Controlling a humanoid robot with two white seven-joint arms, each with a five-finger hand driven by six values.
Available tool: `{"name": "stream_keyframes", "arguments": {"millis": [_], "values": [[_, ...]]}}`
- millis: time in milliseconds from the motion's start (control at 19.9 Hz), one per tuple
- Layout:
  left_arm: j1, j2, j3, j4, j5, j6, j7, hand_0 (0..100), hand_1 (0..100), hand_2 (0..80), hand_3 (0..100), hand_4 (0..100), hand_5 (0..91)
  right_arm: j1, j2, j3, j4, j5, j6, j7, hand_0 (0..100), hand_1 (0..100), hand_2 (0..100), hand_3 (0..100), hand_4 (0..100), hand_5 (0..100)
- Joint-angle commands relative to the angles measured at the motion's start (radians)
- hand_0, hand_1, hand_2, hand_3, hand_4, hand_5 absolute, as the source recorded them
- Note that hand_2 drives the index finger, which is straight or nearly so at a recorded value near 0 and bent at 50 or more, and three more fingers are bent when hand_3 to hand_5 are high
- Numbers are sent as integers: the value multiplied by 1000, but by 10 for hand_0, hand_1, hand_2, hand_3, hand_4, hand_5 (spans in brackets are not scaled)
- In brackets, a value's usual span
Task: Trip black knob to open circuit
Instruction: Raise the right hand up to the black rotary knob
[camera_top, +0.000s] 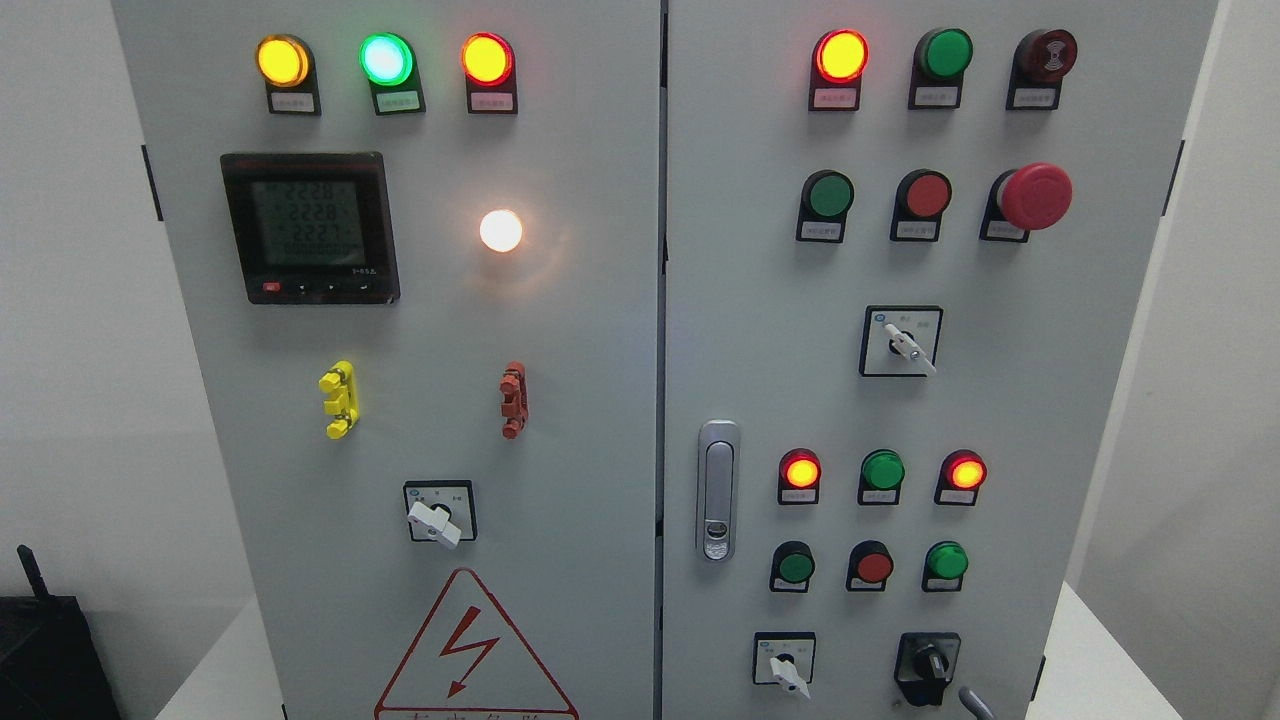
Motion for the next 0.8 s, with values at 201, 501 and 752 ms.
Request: {"name": "stream_keyframes", "arguments": {"millis": [201,501,752], "values": [[0,0,0,-25,0,-1,0,120,389,0,0,0,0,-4,2,32,13,4,0,-1,0,22,53,1000,1000,975],[0,0,0,-25,0,-1,0,120,389,0,0,0,0,-4,2,32,16,4,0,-1,0,21,56,1000,1000,975],[0,0,0,-25,0,1,0,120,389,0,0,0,0,-3,2,34,14,4,0,-1,0,20,56,1000,1000,975]]}}
